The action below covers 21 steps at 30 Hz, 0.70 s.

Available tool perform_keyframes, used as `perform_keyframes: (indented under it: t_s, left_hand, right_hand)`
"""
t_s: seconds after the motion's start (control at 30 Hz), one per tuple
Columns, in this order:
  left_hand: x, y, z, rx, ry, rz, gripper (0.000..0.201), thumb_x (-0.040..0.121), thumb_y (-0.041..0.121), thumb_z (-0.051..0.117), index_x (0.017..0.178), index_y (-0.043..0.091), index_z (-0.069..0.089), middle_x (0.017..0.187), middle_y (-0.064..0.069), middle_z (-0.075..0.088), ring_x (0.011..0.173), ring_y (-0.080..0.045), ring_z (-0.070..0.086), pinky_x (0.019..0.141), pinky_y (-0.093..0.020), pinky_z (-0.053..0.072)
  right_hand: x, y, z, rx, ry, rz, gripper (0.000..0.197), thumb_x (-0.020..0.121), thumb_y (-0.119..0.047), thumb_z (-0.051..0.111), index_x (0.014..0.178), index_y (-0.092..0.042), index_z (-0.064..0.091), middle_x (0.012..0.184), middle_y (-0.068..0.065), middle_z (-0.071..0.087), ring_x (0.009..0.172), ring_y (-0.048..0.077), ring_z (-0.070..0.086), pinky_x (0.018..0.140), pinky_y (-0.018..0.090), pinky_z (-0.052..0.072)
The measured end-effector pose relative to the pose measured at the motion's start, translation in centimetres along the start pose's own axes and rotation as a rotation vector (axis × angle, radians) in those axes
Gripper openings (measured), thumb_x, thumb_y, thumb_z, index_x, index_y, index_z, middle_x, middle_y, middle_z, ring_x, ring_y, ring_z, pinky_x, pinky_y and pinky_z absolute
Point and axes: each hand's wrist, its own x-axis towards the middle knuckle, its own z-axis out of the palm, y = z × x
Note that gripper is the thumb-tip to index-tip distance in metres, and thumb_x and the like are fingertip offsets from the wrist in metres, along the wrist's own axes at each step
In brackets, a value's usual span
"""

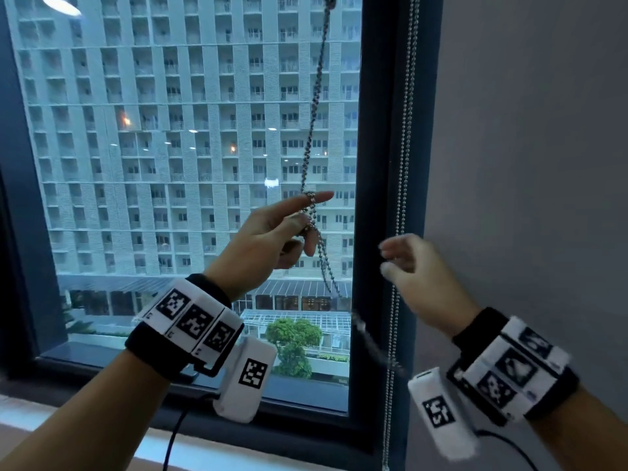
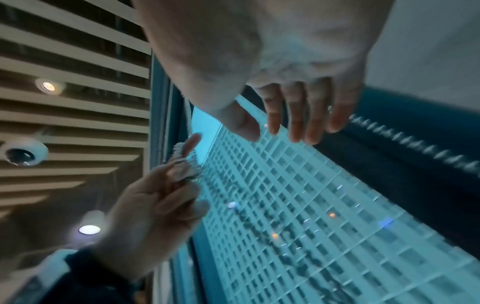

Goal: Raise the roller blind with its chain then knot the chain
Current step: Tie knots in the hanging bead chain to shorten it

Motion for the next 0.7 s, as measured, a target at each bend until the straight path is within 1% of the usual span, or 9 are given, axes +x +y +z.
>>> perform_keyframes:
  t_s: [0.17,0.23,0.3,0.37,0.43,0.5,0.57,0.63,0.7]
  left_hand:
    - [0.4,0.3,1.7,0.018,-0.064,0.03,0.038,0.101,0.009,0.036,0.129,0.023,0.058,0.074,-0.015,0.058,0.052,-0.022,0.031,0.044,-0.02,0.026]
    - [0.4,0.5,1.8,0.038,-0.069,0.033,0.038,0.101,0.008,0.036,0.126,0.022,0.06,0.086,-0.011,0.067,0.057,-0.026,0.035,0.044,-0.023,0.027]
    - [0.3,0.6,1.6,0.062,-0.082,0.031,0.037,0.101,0.007,0.036,0.128,0.021,0.058,0.067,0.001,0.062,0.049,-0.022,0.031,0.042,-0.024,0.025]
    - [0.1,0.6,1.2,0.11,-0.087,0.037,0.037,0.102,0.007,0.034,0.129,0.02,0.056,0.051,0.007,0.046,0.043,-0.016,0.025,0.04,-0.024,0.022]
    - [-0.1,0.6,0.7,0.191,-0.068,0.05,0.038,0.102,0.008,0.032,0.127,0.022,0.057,0.048,0.009,0.039,0.043,-0.019,0.026,0.04,-0.026,0.024]
    - [-0.5,0.8,0.4,0.301,-0.056,0.077,0.038,0.103,0.012,0.032,0.126,0.029,0.057,0.05,0.002,0.046,0.042,-0.024,0.036,0.041,-0.029,0.033]
    - [-1.0,1.0,0.5,0.456,-0.066,0.122,0.037,0.103,0.019,0.033,0.128,0.036,0.054,0.064,-0.01,0.061,0.046,-0.023,0.051,0.048,-0.037,0.046]
    - [-1.5,0.8,0.9,0.593,-0.074,0.191,0.033,0.102,0.029,0.037,0.131,0.037,0.051,0.081,0.0,0.068,0.049,-0.015,0.062,0.056,-0.037,0.054]
    - [-1.7,0.5,1.2,0.711,-0.083,0.268,0.033,0.1,0.039,0.041,0.13,0.033,0.052,0.099,0.008,0.069,0.05,-0.013,0.065,0.058,-0.035,0.055]
  right_hand:
    - [-0.8,-5.4,1.5,0.352,-0.213,-0.187,0.029,0.098,-0.026,0.053,0.124,-0.012,0.057,0.111,0.001,0.07,0.103,0.014,0.068,0.094,0.035,0.054]
    - [-0.5,-6.3,1.8,0.407,-0.254,-0.213,0.027,0.098,-0.023,0.053,0.12,-0.008,0.056,0.095,0.007,0.07,0.089,0.022,0.071,0.086,0.039,0.058]
    - [-0.4,-6.4,2.1,0.404,-0.282,-0.212,0.027,0.099,-0.023,0.052,0.116,-0.003,0.055,0.083,0.01,0.066,0.068,0.027,0.068,0.069,0.04,0.058]
    - [-0.5,-5.9,2.4,0.387,-0.34,-0.201,0.027,0.1,-0.022,0.05,0.109,0.003,0.056,0.072,0.008,0.059,0.053,0.021,0.056,0.052,0.031,0.047]
    - [-0.6,-5.4,2.9,0.365,-0.395,-0.207,0.032,0.101,-0.021,0.048,0.104,0.01,0.056,0.062,0.003,0.048,0.049,0.01,0.041,0.048,0.022,0.035]
    - [-0.6,-4.9,3.2,0.306,-0.376,-0.237,0.032,0.101,-0.024,0.049,0.1,0.007,0.061,0.061,-0.002,0.044,0.051,0.008,0.038,0.052,0.022,0.035]
    - [-0.3,-4.7,3.2,0.216,-0.323,-0.281,0.028,0.1,-0.029,0.051,0.098,-0.006,0.067,0.068,0.002,0.056,0.061,0.017,0.051,0.064,0.033,0.046]
    - [0.1,-4.5,3.2,0.153,-0.282,-0.301,0.027,0.099,-0.031,0.049,0.099,-0.011,0.068,0.085,0.013,0.068,0.08,0.031,0.062,0.081,0.049,0.052]
    - [0.3,-4.6,3.0,0.134,-0.259,-0.329,0.024,0.098,-0.03,0.047,0.1,-0.018,0.068,0.097,0.026,0.068,0.092,0.046,0.061,0.085,0.06,0.049]
